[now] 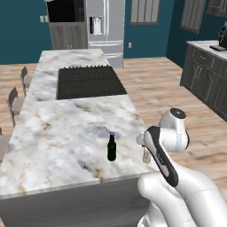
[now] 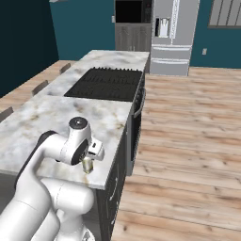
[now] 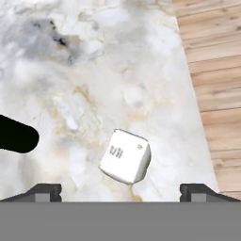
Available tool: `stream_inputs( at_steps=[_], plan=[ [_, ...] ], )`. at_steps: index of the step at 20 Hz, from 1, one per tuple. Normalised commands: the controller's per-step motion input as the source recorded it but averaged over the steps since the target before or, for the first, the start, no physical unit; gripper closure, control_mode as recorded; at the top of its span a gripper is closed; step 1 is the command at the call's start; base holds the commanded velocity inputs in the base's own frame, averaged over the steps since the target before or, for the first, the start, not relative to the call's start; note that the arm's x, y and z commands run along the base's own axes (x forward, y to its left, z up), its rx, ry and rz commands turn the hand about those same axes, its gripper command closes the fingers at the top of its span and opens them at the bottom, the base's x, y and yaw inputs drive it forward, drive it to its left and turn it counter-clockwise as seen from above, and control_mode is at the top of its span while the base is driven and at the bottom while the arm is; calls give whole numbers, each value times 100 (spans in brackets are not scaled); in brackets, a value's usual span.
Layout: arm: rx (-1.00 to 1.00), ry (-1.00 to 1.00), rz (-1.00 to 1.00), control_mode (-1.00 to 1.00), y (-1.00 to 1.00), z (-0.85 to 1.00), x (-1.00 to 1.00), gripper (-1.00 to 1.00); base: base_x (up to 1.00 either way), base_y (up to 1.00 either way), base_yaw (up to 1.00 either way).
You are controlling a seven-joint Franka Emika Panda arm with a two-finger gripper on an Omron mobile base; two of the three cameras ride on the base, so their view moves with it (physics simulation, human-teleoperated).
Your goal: Pick the beer, boxed drink from the counter and place them in the open cabinet.
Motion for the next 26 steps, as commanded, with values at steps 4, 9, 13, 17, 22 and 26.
stream_inputs(
  at_steps=[4,9,13,17,22,26],
  plan=[
    [0,-2,-1,-100,5,-49,0,-100,0,0,0],
    [0,-1,-1,-100,1,-51,0,-100,0,0,0],
    [0,-2,-1,-100,0,-55,0,-100,0,0,0],
    [0,-1,-1,-100,5,-52,0,-100,0,0,0],
    [0,-2,0,-100,11,-46,0,-100,0,0,0],
    [0,-4,-1,-100,14,-44,0,-100,0,0,0]
  ],
)
